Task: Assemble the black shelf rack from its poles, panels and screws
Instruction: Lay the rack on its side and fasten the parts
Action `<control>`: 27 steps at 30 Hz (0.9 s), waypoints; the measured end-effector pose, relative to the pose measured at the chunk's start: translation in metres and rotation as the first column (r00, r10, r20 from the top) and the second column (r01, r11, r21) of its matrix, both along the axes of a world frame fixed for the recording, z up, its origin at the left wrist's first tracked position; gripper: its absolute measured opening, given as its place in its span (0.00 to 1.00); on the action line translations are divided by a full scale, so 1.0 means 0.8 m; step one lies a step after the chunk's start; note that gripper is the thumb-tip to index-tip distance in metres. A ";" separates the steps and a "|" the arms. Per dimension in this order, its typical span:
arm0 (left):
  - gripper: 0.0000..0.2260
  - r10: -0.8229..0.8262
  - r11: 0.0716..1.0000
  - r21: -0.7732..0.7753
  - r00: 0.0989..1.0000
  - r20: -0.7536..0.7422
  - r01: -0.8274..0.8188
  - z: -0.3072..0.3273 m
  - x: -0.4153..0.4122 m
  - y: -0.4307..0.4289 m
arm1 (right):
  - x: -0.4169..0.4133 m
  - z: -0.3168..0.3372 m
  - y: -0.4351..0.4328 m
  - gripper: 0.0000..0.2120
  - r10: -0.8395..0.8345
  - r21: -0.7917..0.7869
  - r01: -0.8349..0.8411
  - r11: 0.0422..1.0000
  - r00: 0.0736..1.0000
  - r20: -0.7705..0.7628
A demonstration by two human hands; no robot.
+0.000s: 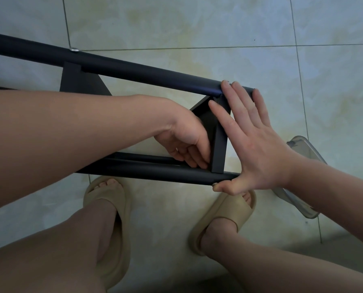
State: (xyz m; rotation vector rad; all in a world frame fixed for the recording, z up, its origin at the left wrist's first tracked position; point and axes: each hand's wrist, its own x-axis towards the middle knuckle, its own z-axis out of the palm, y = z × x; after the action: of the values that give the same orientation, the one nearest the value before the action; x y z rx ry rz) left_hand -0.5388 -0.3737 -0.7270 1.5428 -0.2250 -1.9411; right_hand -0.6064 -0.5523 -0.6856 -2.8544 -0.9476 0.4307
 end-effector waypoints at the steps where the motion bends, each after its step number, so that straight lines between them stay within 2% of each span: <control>1: 0.05 0.004 1.000 0.001 1.000 0.003 -0.004 0.000 0.000 0.000 | 0.000 0.000 0.000 0.65 0.000 0.000 0.000 1.000 1.000 0.001; 16: 0.06 0.046 0.999 -0.007 0.999 -0.006 -0.046 0.003 -0.001 0.000 | 0.001 -0.001 0.000 0.65 0.002 0.002 -0.002 1.000 1.000 0.012; 18: 0.09 0.039 0.999 -0.023 0.999 -0.005 -0.039 0.003 0.001 0.004 | 0.002 -0.001 -0.001 0.65 0.000 0.004 0.000 1.000 1.000 0.013; 24: 0.10 -0.022 0.997 -0.070 0.994 0.103 0.029 0.006 0.004 0.007 | 0.001 -0.002 0.001 0.65 0.000 0.009 0.000 1.000 1.000 0.020; 27: 0.08 -0.035 0.996 -0.074 0.996 0.083 0.041 0.007 0.003 0.005 | 0.000 -0.001 0.000 0.65 0.002 0.001 -0.002 1.000 1.000 0.019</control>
State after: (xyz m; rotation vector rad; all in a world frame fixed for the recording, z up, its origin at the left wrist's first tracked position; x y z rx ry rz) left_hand -0.5363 -0.3693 -0.7215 1.5808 -0.3612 -1.8786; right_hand -0.6064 -0.5521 -0.6867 -2.8621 -0.9540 0.4036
